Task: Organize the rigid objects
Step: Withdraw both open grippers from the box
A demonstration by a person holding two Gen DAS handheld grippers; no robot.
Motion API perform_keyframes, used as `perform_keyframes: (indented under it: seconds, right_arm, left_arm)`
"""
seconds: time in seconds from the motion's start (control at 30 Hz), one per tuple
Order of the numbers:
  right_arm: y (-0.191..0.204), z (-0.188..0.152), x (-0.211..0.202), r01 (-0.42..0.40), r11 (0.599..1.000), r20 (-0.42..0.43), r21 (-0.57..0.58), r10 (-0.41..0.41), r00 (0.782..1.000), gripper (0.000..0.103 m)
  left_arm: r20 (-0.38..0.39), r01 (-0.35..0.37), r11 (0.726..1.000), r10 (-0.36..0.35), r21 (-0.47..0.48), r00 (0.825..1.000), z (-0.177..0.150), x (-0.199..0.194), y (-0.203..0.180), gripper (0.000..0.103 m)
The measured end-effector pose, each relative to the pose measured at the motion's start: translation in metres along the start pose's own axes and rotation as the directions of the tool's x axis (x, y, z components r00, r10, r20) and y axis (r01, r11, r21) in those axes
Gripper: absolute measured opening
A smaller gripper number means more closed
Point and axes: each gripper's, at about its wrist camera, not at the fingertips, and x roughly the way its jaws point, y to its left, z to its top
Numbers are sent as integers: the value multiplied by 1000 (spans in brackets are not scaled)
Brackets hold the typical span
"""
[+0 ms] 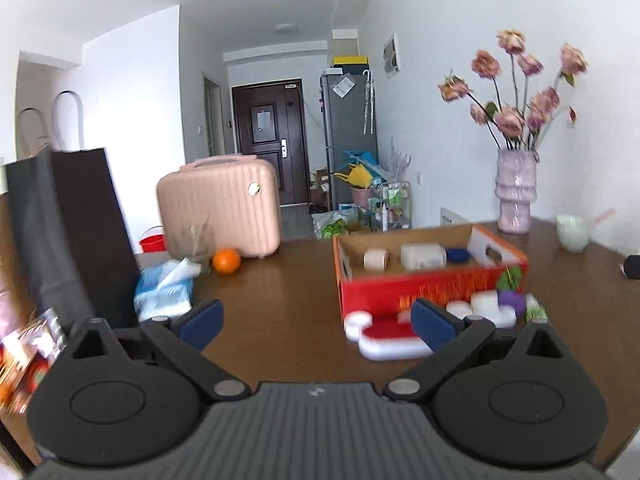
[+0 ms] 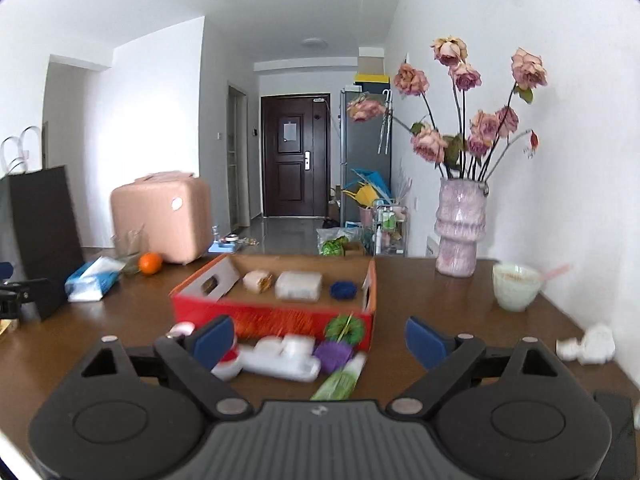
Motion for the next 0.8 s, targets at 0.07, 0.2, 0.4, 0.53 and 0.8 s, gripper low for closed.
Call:
perform_keyframes:
  seconds: [0.07, 0.2, 0.4, 0.53, 0.8]
  right_arm:
    - [9, -25, -21, -33, 999, -11, 15, 33, 999, 93]
    - [25, -71, -59, -72, 997, -37, -14, 72, 997, 93]
    - [34, -116, -88, -75, 997, -130, 6, 75, 989, 93]
    - [37, -115, -81, -56, 998, -133, -12, 54, 990, 93]
    - [26, -113, -65, -53, 998, -148, 32, 58, 987, 93]
  left_arm:
    - [41, 5, 999, -7, 36, 999, -21, -26, -5, 103]
    - [0, 53, 998, -53, -21, 999, -64, -64, -13, 103]
    - [-79, 115, 993, -115, 3, 990, -85, -68, -25, 103]
    - [-85, 104, 995, -103, 6, 991, -84, -61, -29, 103]
    - [-142, 107, 994, -104, 16, 984, -84, -38, -38, 103]
